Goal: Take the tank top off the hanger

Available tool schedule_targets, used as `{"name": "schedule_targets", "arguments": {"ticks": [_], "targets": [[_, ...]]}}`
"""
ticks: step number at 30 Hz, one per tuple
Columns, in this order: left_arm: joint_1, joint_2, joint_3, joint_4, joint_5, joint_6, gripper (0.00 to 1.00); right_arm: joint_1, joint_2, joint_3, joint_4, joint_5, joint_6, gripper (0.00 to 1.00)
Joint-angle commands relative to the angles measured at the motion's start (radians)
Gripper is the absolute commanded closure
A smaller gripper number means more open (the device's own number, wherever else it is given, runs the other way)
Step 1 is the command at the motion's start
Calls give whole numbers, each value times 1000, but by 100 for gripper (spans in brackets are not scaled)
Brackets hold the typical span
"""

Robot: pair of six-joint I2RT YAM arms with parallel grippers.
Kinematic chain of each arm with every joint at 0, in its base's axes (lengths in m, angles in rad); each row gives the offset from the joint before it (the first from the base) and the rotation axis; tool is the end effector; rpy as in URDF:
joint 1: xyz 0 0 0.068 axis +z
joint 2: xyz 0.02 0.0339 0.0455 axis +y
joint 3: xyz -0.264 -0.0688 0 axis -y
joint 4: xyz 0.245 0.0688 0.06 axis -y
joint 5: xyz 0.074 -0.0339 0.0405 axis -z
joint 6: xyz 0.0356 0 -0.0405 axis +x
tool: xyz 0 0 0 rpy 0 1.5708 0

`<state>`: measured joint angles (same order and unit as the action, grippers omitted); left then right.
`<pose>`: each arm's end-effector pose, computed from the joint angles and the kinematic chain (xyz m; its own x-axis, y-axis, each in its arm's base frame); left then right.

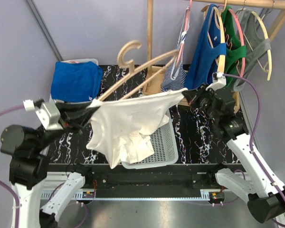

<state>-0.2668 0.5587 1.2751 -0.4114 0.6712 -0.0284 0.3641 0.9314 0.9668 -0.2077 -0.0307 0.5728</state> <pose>0.0315 -0.0316 0.4902 0.2674 -0.0961 -0.9588 0.7866 0.5965 0.1596 0.1988 0.0769 0.3752 -0.3429 0.4491 -0.8251 -0.2360 0.8090 0.5384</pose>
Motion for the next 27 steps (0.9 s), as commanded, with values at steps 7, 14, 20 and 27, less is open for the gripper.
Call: {"name": "schedule_targets", "arguments": {"ticks": [7, 14, 20, 27], "targets": [[3, 305, 374, 422, 30, -243, 100, -30, -77, 23, 27, -199, -45, 100], [1, 280, 290, 413, 53, -274, 100, -25, -78, 56, -42, -399, -90, 46], [-106, 374, 355, 390, -31, -252, 100, -27, -117, 165, -65, -347, -111, 11], [-270, 599, 648, 303, -163, -139, 100, -27, -120, 216, -56, -371, -83, 9]]}}
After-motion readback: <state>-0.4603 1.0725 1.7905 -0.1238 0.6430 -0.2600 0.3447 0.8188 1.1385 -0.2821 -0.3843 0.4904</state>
